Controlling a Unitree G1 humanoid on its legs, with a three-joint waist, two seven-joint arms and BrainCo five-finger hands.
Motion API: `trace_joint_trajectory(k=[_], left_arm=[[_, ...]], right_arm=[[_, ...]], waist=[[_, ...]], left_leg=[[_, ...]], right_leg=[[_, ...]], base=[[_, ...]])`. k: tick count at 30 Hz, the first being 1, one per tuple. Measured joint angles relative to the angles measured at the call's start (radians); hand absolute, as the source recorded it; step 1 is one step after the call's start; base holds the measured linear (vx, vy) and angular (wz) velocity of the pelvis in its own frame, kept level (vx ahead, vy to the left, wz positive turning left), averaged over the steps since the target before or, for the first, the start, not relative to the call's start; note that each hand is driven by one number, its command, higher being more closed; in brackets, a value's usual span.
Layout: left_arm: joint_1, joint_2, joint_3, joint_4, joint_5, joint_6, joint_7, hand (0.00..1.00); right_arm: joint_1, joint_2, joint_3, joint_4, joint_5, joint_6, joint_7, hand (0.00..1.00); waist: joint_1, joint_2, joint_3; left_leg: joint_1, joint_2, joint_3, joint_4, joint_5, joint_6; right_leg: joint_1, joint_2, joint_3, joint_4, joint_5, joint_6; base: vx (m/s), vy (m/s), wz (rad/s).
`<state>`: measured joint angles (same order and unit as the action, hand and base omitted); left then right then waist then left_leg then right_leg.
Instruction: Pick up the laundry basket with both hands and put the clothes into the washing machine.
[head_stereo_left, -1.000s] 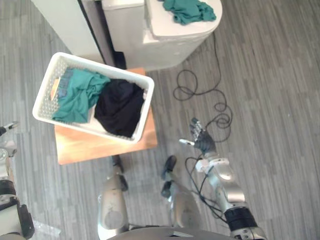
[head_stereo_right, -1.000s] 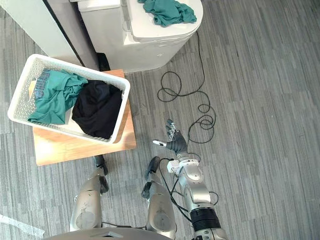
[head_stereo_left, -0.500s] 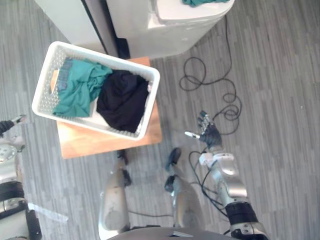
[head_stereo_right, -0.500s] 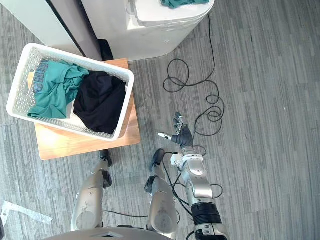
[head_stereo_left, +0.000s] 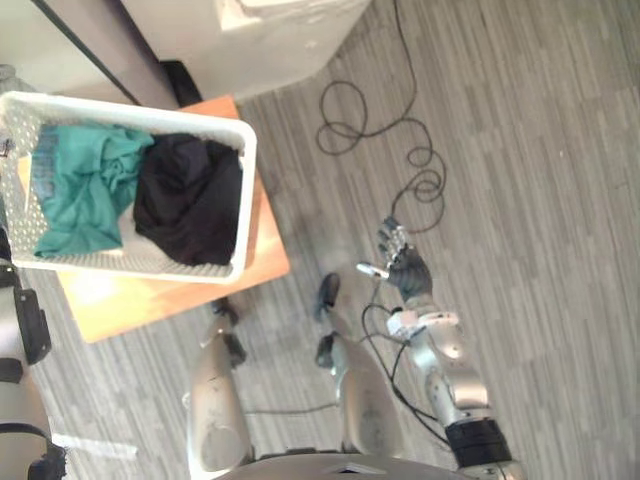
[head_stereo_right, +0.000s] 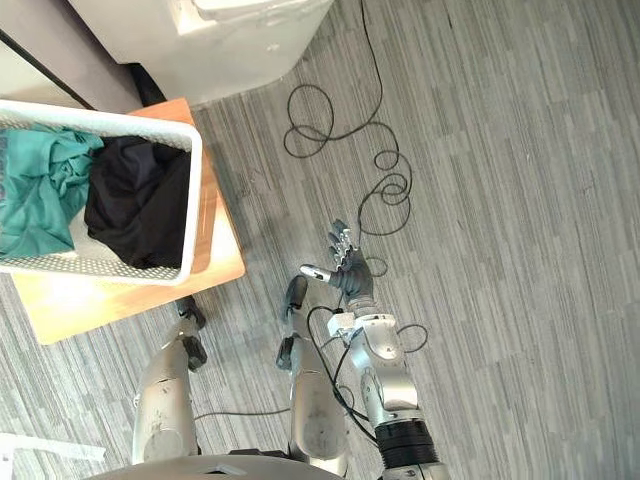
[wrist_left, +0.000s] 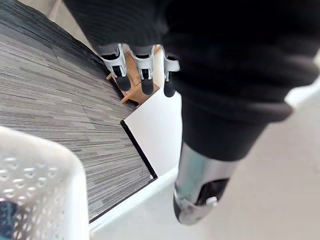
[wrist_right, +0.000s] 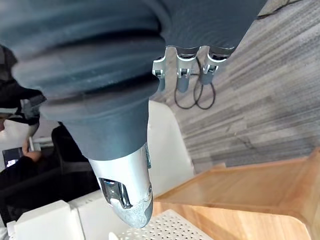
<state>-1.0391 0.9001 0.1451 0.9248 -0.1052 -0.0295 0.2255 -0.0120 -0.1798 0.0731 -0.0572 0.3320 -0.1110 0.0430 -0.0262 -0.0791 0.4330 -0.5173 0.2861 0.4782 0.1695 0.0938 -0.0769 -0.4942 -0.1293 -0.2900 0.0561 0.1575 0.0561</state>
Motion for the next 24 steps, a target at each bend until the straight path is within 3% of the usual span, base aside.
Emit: trace_joint_trajectory(k=[7,12,24], left_arm=[[0.01,-0.02,0.014,-0.012,0.012,0.01,-0.008,0.0],[0.095,-0.041,0.116,-0.03,0.038,0.014,-0.008,0.0],[0.252,-0.044,0.177,-0.018,0.048,0.037,-0.01,0.0]], right_arm=[[0.031,0.004,0.011,-0.061,0.035,-0.004,0.0,0.0],[0.038,0.005,0.024,-0.082,0.035,-0.018,0.0,0.0],[0.037,0.004,0.046,-0.021,0.015,-0.02,-0.001,0.0]], waist=[[0.009,-0.002,0.013],[0.024,-0.002,0.015],[0.039,-0.001,0.019]], left_leg=[[-0.072,0.058,0.013,0.101,-0.061,0.006],[-0.078,0.09,0.042,0.123,-0.074,-0.004],[-0.068,0.069,0.039,0.088,-0.048,-0.008]], right_leg=[[-0.034,0.017,0.0,0.006,0.003,-0.003],[-0.069,0.028,0.006,0.038,0.004,-0.001],[-0.076,0.014,-0.002,0.071,-0.042,-0.004]], base=[[0.03,-0.043,-0.07],[0.08,-0.048,-0.17],[0.05,-0.028,0.05]])
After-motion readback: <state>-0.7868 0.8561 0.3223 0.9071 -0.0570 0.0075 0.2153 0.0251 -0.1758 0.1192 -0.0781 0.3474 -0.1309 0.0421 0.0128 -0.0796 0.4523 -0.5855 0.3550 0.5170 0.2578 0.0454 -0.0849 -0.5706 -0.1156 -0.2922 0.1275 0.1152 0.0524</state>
